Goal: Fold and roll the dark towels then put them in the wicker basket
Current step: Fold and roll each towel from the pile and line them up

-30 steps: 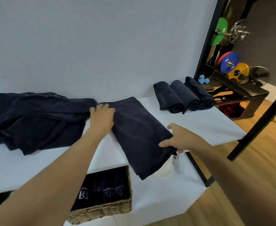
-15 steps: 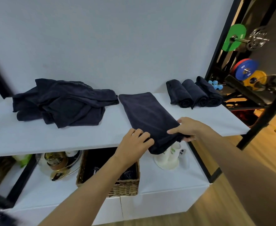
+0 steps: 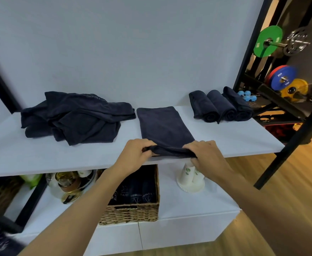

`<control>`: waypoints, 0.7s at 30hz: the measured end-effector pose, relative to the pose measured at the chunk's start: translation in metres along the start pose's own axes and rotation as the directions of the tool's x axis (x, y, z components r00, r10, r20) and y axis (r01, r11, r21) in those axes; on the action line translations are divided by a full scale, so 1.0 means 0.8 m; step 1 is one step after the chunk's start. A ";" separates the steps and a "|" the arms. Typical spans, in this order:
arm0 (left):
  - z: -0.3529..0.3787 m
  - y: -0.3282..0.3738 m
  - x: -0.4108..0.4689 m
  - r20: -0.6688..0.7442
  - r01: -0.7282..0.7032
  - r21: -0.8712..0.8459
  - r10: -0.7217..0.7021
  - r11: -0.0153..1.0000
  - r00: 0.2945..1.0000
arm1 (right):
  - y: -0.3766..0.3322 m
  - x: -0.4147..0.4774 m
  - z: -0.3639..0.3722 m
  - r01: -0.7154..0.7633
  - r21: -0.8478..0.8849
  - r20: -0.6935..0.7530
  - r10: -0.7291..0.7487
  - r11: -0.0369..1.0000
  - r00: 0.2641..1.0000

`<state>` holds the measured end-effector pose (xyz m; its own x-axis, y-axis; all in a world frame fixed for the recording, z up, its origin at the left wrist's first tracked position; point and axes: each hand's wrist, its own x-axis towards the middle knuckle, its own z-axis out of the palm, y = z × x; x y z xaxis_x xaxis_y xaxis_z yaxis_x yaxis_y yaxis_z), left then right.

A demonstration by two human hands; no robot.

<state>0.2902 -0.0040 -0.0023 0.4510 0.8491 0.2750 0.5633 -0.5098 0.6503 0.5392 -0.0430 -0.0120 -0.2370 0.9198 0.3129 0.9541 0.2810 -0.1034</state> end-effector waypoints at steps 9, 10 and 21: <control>-0.030 0.004 0.000 0.076 0.316 -0.292 -0.308 0.903 0.948 | 0.025 0.013 -0.019 -0.172 0.700 0.118 0.125 0.693 0.985; -0.029 0.001 0.001 0.073 0.357 -0.328 -0.353 0.875 0.933 | 0.028 0.017 -0.020 -0.240 0.775 0.189 0.148 0.584 0.971; -0.007 0.001 0.037 -0.019 0.592 -0.484 -0.685 0.644 0.729 | 0.004 0.034 -0.002 0.212 0.213 -0.288 -0.146 0.954 0.946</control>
<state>0.2997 0.0212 0.0106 -0.0703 0.9704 -0.2311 0.2948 0.2416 0.9245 0.5361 -0.0177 -0.0027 -0.3105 0.7507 0.5831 0.8209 0.5211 -0.2338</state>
